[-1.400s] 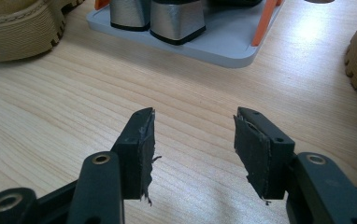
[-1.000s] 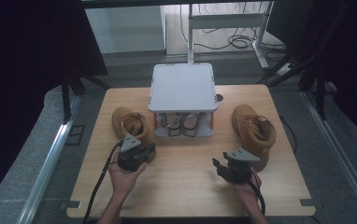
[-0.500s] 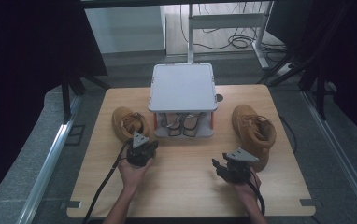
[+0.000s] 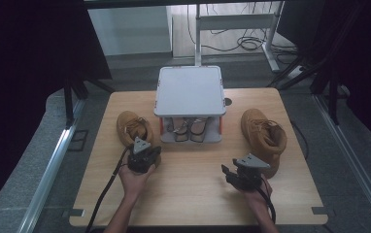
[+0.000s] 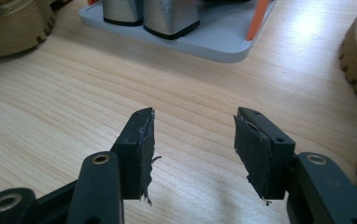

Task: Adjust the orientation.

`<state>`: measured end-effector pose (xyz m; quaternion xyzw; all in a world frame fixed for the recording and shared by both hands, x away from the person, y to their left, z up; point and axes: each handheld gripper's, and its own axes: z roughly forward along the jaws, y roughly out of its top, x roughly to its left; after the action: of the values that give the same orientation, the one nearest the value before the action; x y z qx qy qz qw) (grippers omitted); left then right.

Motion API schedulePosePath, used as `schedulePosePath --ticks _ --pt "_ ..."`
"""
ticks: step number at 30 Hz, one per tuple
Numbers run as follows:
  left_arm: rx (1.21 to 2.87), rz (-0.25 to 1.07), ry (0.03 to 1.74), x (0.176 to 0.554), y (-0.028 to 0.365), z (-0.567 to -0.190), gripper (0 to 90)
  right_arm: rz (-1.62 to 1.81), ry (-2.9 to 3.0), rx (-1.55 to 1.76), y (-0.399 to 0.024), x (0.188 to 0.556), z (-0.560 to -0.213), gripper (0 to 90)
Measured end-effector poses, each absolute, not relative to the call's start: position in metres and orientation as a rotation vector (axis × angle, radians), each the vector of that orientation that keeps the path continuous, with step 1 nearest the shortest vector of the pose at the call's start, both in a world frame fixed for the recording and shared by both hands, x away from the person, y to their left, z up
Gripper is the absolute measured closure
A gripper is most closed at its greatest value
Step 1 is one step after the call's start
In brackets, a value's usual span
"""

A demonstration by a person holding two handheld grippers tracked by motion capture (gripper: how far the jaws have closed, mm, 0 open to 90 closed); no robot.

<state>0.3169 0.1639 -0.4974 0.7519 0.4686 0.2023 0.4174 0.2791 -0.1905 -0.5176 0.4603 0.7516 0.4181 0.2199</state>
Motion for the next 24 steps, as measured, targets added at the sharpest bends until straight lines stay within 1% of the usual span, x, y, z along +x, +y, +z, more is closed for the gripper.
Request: schedulePosePath --ticks 10,24 --pt "1.875 0.467 1.197 0.3 0.187 -0.496 90.0 1.158 2.062 1.283 -0.196 0.279 -0.515 47.5" --pt "1.845 0.454 1.258 0.281 0.219 -0.494 90.0 1.161 2.046 1.287 -0.201 0.28 -0.513 47.5"
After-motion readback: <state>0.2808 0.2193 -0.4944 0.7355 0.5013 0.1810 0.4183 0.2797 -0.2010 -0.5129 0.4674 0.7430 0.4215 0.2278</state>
